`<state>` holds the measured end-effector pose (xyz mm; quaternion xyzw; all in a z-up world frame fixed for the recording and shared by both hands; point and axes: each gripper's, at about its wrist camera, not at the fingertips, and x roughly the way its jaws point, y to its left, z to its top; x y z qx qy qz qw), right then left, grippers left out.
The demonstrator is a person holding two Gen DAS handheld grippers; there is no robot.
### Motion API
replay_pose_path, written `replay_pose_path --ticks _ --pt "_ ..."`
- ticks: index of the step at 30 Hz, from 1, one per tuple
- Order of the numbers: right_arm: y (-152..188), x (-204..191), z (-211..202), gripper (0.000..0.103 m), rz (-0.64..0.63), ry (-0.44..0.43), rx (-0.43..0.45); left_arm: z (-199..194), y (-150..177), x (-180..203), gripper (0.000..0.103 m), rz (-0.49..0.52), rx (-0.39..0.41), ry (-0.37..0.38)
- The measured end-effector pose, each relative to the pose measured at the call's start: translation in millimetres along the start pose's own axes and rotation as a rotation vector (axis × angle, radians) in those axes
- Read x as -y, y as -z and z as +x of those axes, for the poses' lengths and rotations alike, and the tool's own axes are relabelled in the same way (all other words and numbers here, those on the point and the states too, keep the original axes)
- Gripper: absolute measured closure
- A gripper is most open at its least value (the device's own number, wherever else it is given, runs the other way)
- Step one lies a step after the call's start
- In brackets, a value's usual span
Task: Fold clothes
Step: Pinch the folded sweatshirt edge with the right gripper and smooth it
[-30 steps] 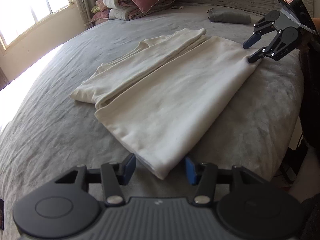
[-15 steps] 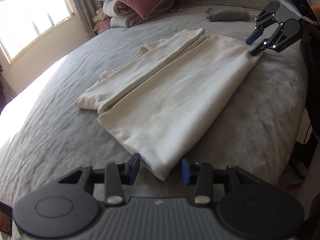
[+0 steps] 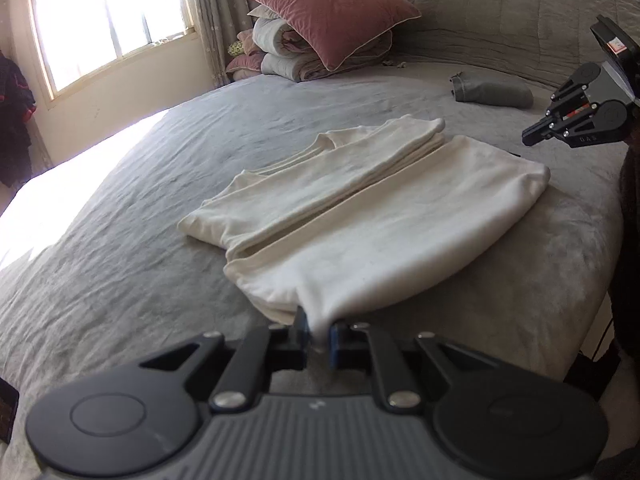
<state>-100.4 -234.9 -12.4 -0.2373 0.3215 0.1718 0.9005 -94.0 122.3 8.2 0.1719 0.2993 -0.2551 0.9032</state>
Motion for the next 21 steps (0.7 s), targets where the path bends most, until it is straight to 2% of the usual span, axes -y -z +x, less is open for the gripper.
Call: replay_pose_path --ticks 4,5,7,9,10,11,15,21 --pt "-9.3 9.0 -15.6 0.101 0.082 -0.084 0.022 -2.9 -9.9 -5.1 0.094 -0.045 0.025 0.020" --pt "-9.9 5.4 -18.0 0.089 0.081 -0.099 0.029 -2.7 -10.6 -5.1 0.094 -0.051 0.026 0.021" --pt "-10.4 -3.8 -19.0 0.087 0.064 -0.116 0.033 -2.4 -11.4 -6.2 0.094 -0.068 0.028 0.025" --pt "-9.3 -17.3 -14.8 0.079 0.033 -0.136 0.027 -2.1 -11.8 -8.0 0.094 -0.089 0.030 0.030" --pt "-8.3 -24.2 -11.9 0.063 0.016 -0.141 0.029 -2.2 -12.0 -8.3 0.094 -0.092 0.030 0.029" --pt "-7.3 -31.1 -9.0 0.053 -0.001 -0.147 0.031 -2.3 -12.3 -8.5 0.094 -0.095 0.031 0.028" --pt "-8.1 -54.0 8.2 0.053 -0.038 -0.173 0.023 -1.2 -13.6 -8.2 0.094 -0.104 0.029 0.021" --pt "-6.3 -69.8 30.7 0.053 -0.055 -0.149 0.031 -2.1 -16.9 -10.1 0.094 -0.135 0.052 0.016"
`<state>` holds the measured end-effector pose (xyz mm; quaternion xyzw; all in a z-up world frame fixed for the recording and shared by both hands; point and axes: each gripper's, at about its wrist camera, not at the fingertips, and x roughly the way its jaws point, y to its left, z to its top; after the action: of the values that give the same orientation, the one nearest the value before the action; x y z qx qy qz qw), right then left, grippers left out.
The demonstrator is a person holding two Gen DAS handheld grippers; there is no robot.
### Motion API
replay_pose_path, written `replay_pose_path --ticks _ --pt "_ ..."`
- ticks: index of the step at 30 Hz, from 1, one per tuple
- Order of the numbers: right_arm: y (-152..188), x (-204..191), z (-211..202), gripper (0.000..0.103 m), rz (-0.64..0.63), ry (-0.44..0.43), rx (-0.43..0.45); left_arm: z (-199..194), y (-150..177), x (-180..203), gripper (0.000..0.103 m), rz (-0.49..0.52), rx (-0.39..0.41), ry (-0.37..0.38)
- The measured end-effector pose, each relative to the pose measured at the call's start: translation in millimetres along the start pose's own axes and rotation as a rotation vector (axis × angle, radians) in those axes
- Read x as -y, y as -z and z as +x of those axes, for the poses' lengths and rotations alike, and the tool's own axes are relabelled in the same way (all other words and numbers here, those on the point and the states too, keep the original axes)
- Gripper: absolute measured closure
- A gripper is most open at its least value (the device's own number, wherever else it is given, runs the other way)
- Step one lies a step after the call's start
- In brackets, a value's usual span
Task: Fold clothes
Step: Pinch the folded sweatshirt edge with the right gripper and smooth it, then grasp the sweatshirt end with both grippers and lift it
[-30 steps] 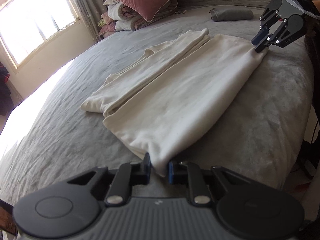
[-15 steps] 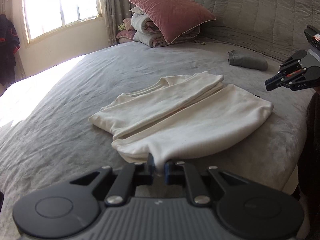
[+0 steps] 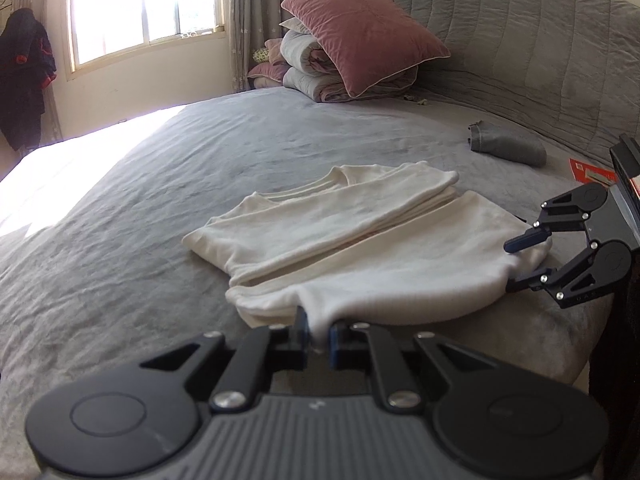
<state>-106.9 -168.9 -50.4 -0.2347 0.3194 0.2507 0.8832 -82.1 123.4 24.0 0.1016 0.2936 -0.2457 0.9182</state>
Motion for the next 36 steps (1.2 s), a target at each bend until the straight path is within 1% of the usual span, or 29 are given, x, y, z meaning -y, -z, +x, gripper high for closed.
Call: replay_pose_path --ticks 4,10,12,13,14,16,17,18,22,25,28,32,36 --pt "5.7 5.6 -1.4 0.053 0.004 0.019 -0.005 -0.3 0.2 -0.5 0.094 -0.001 0.005 0.000" --pt "17.0 23.8 -10.4 0.063 0.026 0.060 -0.024 -2.2 0.6 -4.2 0.094 -0.037 0.013 0.010" --pt "17.5 23.0 -13.0 0.065 0.010 0.071 -0.021 -3.0 0.4 -3.6 0.094 -0.045 0.018 0.011" --pt "17.2 22.1 -14.1 0.069 -0.001 0.077 -0.019 -3.7 0.2 -2.3 0.094 -0.043 0.020 0.010" --pt "16.3 21.4 -14.9 0.079 -0.008 0.078 -0.015 -4.1 0.3 -1.7 0.094 -0.040 0.021 0.009" --pt "12.4 19.3 -17.3 0.089 -0.012 0.084 -0.010 -4.4 0.5 -1.7 0.094 -0.038 0.021 0.006" --pt "9.5 18.1 -18.7 0.096 -0.017 0.087 -0.006 -4.5 0.6 -2.3 0.094 -0.040 0.021 0.005" --pt "6.1 16.7 -20.4 0.100 -0.028 0.089 -0.002 -5.2 0.4 -3.6 0.094 -0.044 0.022 0.002" --pt "-9.4 17.1 -30.0 0.100 -0.077 0.107 0.013 -6.7 -2.1 -9.7 0.094 -0.065 0.028 -0.001" --pt "-22.6 25.7 -34.9 0.100 -0.097 0.114 0.026 -6.9 -5.1 -14.9 0.094 -0.085 0.035 0.001" --pt "-38.8 37.1 -35.4 0.100 -0.117 0.132 0.048 -4.6 -14.8 -20.8 0.094 -0.091 0.056 -0.007" --pt "-64.0 58.1 -24.1 0.100 -0.118 0.169 0.082 3.6 -32.7 -29.6 0.094 -0.091 0.082 -0.032" --pt "-85.7 81.2 0.8 0.100 -0.089 0.201 0.103 24.9 -55.7 -44.3 0.094 -0.127 0.101 -0.064"
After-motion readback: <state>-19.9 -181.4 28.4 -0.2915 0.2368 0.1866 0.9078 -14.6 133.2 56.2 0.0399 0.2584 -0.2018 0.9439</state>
